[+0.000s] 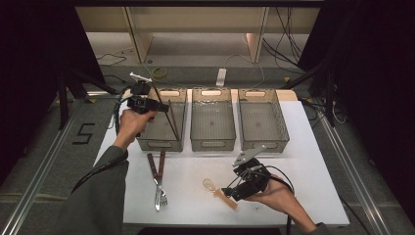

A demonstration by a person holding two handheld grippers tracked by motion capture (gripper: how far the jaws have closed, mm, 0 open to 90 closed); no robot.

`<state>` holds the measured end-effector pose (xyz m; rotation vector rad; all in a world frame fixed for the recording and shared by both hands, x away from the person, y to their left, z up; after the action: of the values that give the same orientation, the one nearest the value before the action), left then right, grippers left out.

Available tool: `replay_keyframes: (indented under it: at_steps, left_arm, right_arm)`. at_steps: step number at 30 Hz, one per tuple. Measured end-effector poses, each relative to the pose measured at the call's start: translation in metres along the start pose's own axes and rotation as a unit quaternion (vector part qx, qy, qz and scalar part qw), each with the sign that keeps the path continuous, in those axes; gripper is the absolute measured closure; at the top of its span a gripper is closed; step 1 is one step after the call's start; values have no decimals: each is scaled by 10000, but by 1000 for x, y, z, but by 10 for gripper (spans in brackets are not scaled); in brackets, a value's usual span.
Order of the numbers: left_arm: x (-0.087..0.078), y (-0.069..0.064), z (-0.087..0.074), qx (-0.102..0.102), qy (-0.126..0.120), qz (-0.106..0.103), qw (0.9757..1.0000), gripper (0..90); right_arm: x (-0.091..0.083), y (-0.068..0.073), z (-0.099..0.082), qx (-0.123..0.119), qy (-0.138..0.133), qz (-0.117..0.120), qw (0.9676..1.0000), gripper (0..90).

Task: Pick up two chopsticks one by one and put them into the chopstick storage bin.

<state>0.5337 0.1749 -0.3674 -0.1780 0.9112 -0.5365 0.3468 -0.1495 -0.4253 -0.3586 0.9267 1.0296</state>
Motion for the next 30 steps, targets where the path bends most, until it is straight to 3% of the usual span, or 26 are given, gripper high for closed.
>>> replay_keyframes:
  at_steps: [11, 13, 14, 18, 24, 30]
  left_arm:
    - [13, 1, -7, -25, 148, 74, 9999, 841]
    - [14, 1, -8, -17, 182, 91, 9998, 840]
    - [15, 1, -8, 6, 203, 98, 9997, 840]
    - [18, 2, -9, -5, 237, 159, 9996, 835]
    - [17, 5, -9, -136, 182, 290, 9993, 611]
    - [13, 4, -8, -85, 59, 341, 9994, 512]
  right_arm:
    - [-1, 0, 0, 72, -4, 1, 10000, 232]
    - [-1, -1, -1, -5, 33, 5, 10000, 232]
    - [0, 0, 0, 101, -2, 6, 9999, 232]
    - [0, 0, -1, 19, 28, 4, 10000, 231]
    - [0, -1, -1, 13, 24, 7, 10000, 232]
    - [0, -1, -1, 81, 8, -5, 10000, 231]
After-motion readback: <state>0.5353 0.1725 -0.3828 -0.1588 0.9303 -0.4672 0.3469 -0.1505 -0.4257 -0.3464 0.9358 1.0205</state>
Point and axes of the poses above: each handheld gripper's, and its own axes: x roughly forward along the jaws, z roughly out of its top, y roughly to its left, the point moved 2 cm from there along x, roughly forward along the jaws, and after that the axes turned 3 degrees about z, right-handed, at the moved point
